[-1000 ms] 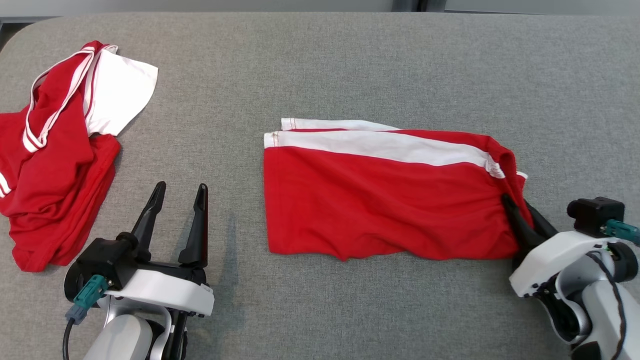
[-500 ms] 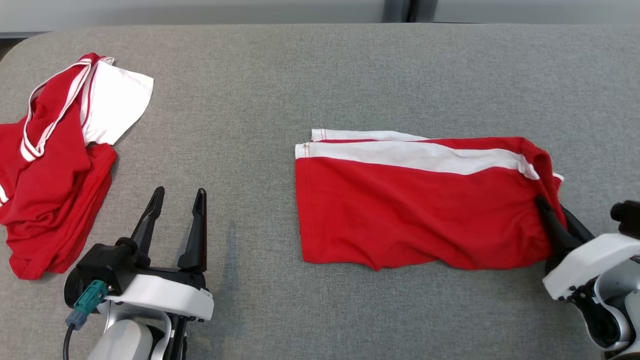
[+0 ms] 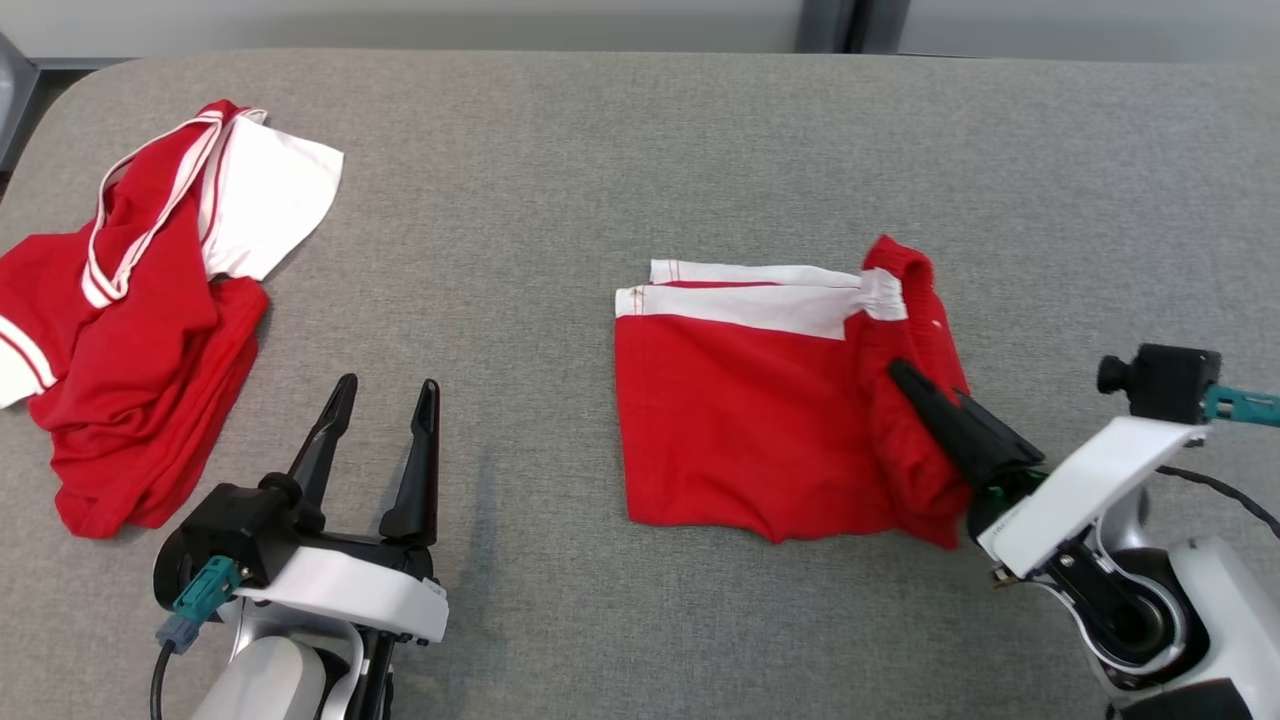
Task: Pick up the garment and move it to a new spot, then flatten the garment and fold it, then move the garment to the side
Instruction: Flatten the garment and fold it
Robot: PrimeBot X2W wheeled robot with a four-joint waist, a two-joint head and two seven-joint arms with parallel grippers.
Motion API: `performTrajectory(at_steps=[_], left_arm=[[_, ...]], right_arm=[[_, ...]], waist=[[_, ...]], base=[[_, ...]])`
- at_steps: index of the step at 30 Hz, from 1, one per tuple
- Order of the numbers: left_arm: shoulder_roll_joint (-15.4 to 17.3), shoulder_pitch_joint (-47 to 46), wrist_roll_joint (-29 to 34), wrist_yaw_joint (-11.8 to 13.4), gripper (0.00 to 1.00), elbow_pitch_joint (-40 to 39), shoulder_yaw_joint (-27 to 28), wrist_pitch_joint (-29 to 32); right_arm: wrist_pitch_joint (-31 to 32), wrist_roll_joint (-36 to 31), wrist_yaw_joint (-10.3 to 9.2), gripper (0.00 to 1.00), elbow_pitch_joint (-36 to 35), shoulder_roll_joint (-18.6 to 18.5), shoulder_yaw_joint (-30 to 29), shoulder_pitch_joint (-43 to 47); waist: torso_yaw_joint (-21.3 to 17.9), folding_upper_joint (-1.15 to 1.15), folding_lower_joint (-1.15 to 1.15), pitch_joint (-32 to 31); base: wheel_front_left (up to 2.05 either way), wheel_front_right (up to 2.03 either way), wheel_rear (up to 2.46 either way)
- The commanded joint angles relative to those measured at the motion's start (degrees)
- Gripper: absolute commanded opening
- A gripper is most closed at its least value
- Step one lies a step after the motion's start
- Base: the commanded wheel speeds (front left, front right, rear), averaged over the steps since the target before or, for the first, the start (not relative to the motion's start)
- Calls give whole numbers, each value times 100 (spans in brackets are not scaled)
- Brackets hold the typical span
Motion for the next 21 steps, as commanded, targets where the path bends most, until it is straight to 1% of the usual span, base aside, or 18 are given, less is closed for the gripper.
performTrajectory(at_steps=[1, 4, 6, 11, 17, 18, 19, 20, 21], left_arm=[[14, -79, -50, -17, 100, 18, 9, -4], [-28, -105, -42, -43, 100, 57, -23, -17], [-54, -135, -35, -46, 100, 76, -38, -27], [-122, -233, -34, -97, 100, 128, -82, -49], [-197, -262, -18, -130, 100, 177, -55, -71], [-209, -267, -13, -136, 100, 183, -53, -76], [-218, -271, -6, -141, 100, 191, -46, -80], [-227, -275, -5, -147, 100, 203, -43, -82], [-234, -282, 2, -146, 100, 213, -41, -85]], right_arm=[[61, 148, 1, 0, -8, 11, 29, -96], [196, 582, 1, 0, 138, 186, 209, -316], [216, 725, 1, 0, 274, 278, 330, -479], [143, 874, 2, 0, 862, 447, 820, -917], [-81, 909, 2, 0, 1243, 480, 1244, -1248], [-122, 901, 2, 3, 1275, 470, 1322, -1298], [-177, 870, 2, 34, 1315, 452, 1401, -1349], [-219, 908, 2, 88, 1347, 465, 1467, -1382], [-268, 928, 2, 100, 1370, 463, 1540, -1422]], waist=[[59, 0, 0, 8], [163, 0, 0, 23], [229, 0, 0, 42], [437, 0, 0, 141], [519, 0, 0, 254], [518, 0, 0, 267], [516, 0, 0, 279], [512, 0, 0, 289], [505, 0, 0, 295]], base=[[0, 0, 0], [0, 0, 0], [0, 0, 0], [0, 0, 0], [0, 0, 0], [0, 0, 0], [0, 0, 0], [0, 0, 0], [0, 0, 0]])
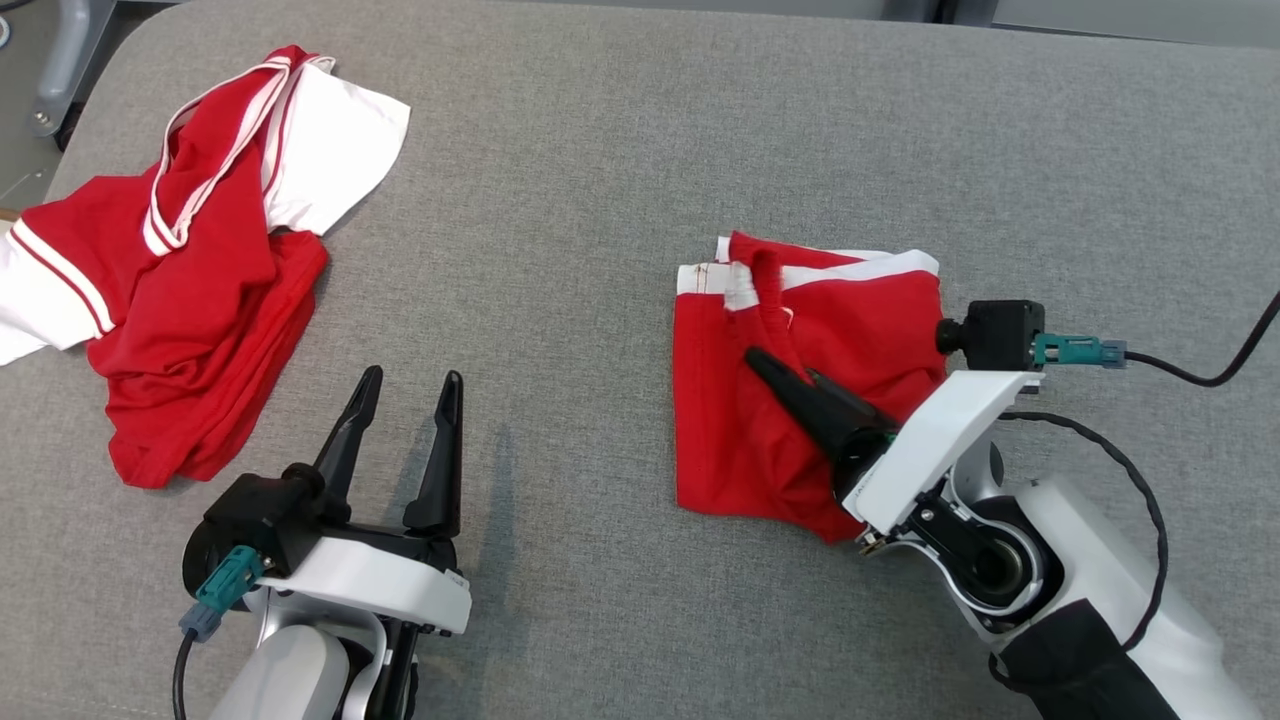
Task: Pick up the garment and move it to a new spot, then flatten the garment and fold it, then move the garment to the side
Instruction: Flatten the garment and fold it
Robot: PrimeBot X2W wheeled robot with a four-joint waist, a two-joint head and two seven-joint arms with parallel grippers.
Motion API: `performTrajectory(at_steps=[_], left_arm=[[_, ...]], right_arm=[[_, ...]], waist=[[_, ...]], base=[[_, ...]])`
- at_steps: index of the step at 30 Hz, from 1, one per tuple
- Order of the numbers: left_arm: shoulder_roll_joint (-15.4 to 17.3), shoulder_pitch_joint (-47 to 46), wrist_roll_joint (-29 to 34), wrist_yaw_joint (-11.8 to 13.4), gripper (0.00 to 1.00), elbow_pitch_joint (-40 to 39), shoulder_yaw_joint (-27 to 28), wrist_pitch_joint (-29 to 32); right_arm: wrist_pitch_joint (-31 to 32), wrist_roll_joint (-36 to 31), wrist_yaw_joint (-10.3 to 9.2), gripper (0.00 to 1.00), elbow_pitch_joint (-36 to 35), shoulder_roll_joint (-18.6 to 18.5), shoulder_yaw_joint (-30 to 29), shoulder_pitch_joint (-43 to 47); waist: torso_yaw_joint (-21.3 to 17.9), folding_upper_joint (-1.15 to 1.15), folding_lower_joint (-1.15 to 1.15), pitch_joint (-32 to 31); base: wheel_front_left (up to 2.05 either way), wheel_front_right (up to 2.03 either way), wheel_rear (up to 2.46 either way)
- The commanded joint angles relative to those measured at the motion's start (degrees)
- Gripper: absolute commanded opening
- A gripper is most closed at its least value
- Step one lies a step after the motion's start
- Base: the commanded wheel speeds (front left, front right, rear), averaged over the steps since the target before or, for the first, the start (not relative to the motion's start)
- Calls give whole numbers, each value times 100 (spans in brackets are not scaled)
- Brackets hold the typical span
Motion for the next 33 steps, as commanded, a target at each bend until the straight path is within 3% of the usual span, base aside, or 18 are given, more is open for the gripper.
performTrajectory(at_steps=[1, 8, 15, 17, 27, 33], left_arm=[[-5, -117, 43, -25, 100, 21, 20, -29], [-13, -159, 77, -26, 100, 72, 42, -37], [26, -73, 88, 17, 100, 74, 107, -39], [36, -54, 84, 25, 100, 68, 120, -40], [246, 139, -15, 180, 100, -137, 389, -39], [311, 270, -64, 254, 100, -300, 450, 27]], right_arm=[[-81, 3, 3, 100, 38, -61, 88, -100], [-618, -3, 3, 100, -199, -257, 555, -301], [-2050, -585, 3, 100, -390, -719, 476, -300], [-2209, -649, 3, 100, -352, -780, 433, -244], [-2769, -1559, 2, 100, -224, -1158, -854, 454], [-2779, -2431, 2, 100, -370, -999, -1773, 1118]], waist=[[-12, 0, 0, 7], [-89, 0, 0, -15], [-209, 0, 0, -110], [-231, 0, 0, -130], [-529, 0, 0, -346], [-672, 0, 0, -478]], base=[[0, 0, 0], [0, 0, 0], [0, 0, 0], [0, 0, 0], [0, 0, 0], [0, 0, 0]])
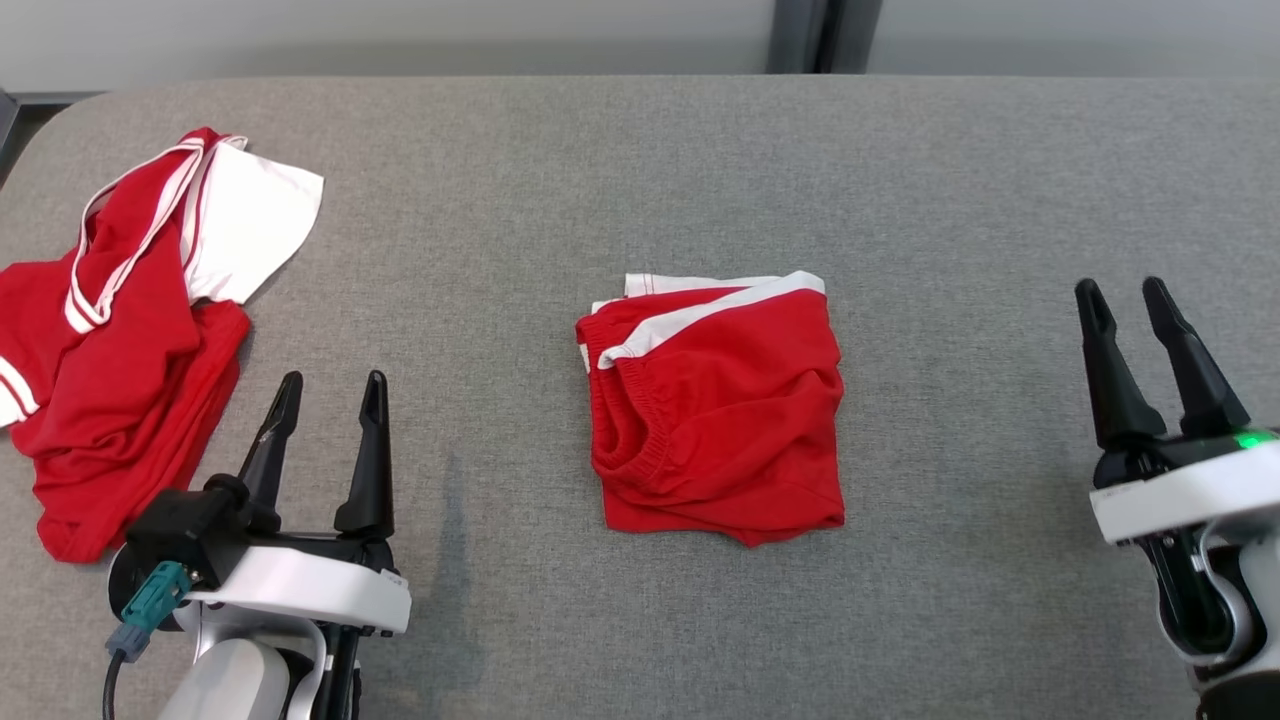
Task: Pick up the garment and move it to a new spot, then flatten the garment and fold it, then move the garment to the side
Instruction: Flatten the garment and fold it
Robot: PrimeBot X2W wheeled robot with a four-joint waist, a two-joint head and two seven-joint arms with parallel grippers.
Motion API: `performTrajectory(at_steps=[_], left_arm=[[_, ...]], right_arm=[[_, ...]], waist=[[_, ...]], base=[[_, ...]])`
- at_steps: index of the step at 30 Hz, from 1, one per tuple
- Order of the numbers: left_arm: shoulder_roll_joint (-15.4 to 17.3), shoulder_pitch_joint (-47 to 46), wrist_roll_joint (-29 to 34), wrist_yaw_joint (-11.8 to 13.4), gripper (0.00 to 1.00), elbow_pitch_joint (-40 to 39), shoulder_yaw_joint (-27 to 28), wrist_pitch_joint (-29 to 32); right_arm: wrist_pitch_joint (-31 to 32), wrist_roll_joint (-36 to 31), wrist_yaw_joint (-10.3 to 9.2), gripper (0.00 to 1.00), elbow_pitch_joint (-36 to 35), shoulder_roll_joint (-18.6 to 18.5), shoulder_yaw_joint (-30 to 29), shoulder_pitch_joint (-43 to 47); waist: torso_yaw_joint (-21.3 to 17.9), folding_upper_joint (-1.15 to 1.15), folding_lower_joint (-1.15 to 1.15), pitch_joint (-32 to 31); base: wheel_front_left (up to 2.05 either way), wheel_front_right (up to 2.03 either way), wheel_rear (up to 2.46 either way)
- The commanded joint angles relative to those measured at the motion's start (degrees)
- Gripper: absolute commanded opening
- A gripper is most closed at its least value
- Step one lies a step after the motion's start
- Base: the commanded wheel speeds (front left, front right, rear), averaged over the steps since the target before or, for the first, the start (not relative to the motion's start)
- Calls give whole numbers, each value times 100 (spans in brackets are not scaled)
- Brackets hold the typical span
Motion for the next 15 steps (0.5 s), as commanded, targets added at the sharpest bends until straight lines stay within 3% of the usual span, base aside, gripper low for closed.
performTrajectory(at_steps=[1, 15], left_arm=[[62, 55, -13, 39, 100, -51, 26, 18], [187, 506, 52, 186, 100, -221, -7, 52]], right_arm=[[-29, -256, 1, 100, -65, 58, -181, 189], [207, -1917, 0, 100, -823, 548, -1002, 1143]], waist=[[-55, 0, 0, -63], [-220, 0, 0, -512]], base=[[0, 0, 0], [0, 0, 0]])
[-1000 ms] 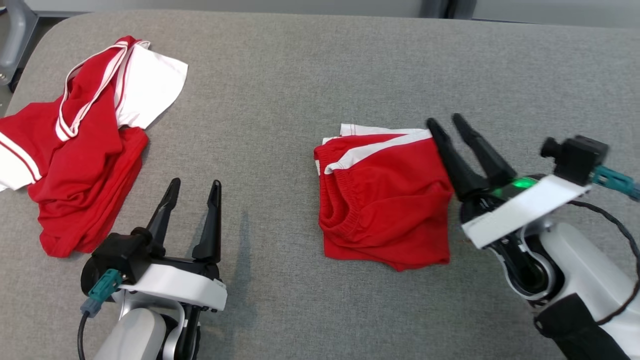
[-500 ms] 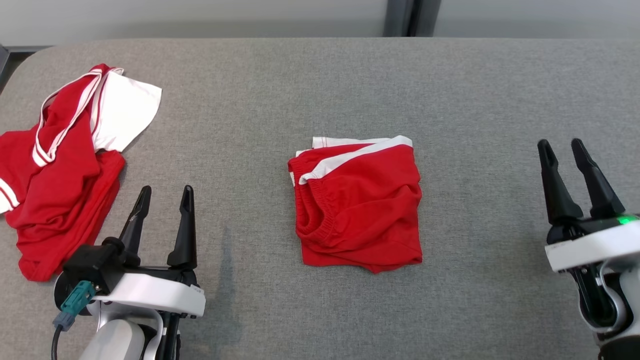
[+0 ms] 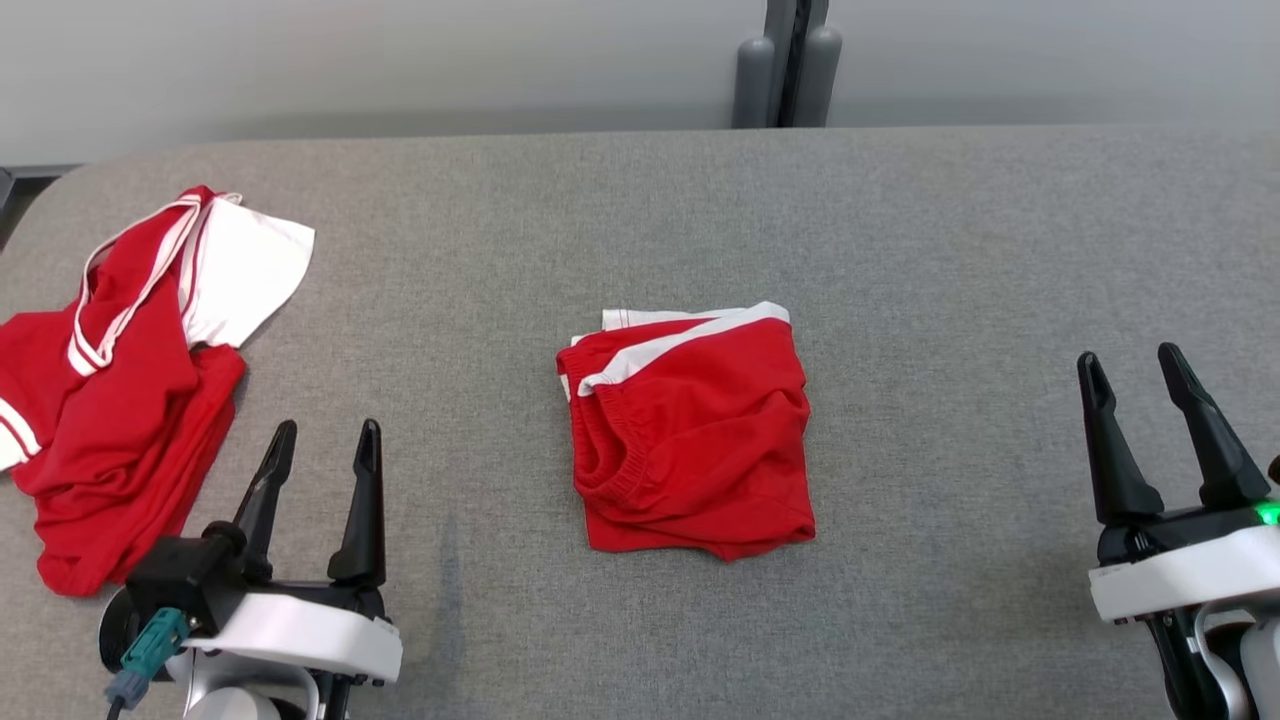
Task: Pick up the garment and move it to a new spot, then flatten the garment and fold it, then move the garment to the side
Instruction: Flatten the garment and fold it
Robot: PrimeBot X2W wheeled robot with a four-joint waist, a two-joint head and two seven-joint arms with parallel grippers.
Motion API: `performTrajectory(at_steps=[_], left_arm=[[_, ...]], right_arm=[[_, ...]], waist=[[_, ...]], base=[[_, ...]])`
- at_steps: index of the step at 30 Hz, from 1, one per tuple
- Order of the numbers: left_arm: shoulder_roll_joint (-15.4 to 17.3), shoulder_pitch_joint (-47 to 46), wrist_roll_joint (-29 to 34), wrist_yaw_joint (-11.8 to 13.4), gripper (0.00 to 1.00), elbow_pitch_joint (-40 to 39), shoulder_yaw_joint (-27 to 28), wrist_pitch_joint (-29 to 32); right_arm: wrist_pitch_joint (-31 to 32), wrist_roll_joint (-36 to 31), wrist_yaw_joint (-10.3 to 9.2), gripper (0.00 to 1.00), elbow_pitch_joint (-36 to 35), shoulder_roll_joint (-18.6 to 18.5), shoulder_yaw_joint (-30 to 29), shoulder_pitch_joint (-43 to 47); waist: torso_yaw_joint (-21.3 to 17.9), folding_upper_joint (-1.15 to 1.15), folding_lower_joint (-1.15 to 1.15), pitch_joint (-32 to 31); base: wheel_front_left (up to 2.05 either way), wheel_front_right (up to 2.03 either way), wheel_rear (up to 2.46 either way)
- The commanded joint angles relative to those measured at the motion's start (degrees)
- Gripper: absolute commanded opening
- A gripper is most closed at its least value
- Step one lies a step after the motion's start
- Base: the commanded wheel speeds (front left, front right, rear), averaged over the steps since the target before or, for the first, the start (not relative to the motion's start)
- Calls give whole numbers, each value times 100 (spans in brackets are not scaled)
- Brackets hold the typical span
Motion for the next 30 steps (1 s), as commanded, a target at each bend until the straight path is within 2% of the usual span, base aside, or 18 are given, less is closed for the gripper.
performTrajectory(at_steps=[1, 10, 21, 30], left_arm=[[60, 98, 20, 37, 100, -32, 23, 0], [177, 504, 5, 73, 100, -150, -31, 83], [248, 923, -92, 137, 100, -282, -104, 190], [296, 1017, -128, 156, 100, -399, -120, 261]], right_arm=[[92, -114, 1, 100, -116, 41, -66, 132], [581, -663, 0, 100, -598, 252, -344, 751], [847, -813, 0, 100, -933, 455, -498, 1379], [1005, -864, 0, 100, -1163, 575, -669, 1612]], waist=[[-13, 0, 0, -127], [-11, 0, 0, -600], [-39, 0, 0, -1078], [-30, 0, 0, -1173]], base=[[0, 0, 0], [0, 0, 0], [0, 0, 0], [0, 0, 0]])
